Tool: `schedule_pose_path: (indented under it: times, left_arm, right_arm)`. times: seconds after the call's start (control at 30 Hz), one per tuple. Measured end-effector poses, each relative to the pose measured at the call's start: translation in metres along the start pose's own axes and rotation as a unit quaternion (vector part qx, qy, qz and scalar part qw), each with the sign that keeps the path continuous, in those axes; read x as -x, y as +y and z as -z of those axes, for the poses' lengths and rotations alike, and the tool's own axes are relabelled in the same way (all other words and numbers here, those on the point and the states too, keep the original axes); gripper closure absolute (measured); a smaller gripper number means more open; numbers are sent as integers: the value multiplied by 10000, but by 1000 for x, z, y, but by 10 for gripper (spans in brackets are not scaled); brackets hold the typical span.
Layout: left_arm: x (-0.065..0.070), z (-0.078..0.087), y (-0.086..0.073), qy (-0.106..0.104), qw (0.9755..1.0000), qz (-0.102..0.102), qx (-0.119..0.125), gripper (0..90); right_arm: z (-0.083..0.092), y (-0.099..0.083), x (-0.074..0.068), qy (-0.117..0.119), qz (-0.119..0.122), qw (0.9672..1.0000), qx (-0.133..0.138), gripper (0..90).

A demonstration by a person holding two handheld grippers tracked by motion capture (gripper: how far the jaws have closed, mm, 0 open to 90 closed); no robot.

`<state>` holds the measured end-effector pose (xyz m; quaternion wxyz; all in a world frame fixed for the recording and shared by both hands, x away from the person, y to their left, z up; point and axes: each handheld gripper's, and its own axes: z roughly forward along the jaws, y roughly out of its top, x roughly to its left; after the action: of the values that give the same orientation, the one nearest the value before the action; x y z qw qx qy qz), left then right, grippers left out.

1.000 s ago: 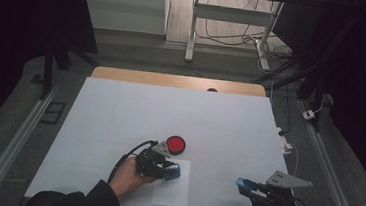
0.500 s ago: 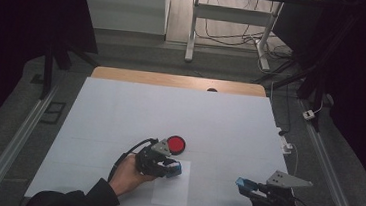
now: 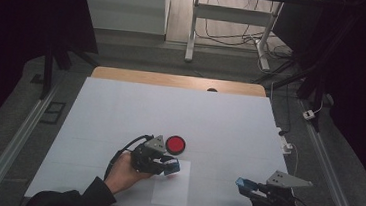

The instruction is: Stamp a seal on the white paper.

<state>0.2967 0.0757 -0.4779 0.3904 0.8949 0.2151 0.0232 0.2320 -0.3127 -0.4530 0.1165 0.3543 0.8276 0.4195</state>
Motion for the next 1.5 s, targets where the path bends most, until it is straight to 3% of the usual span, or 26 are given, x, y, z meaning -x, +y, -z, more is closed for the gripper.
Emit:
schedule_pose_path:
  times: [0.6,1.5]
  left_arm:
    - [0,28,-1,-150,9988,60,452,695]
    - [7,63,-17,-269,9939,222,1042,695]
  right_arm:
    - [0,0,0,6,9,10000,10,680]
    - [0,0,-1,10,12,10000,1,679]
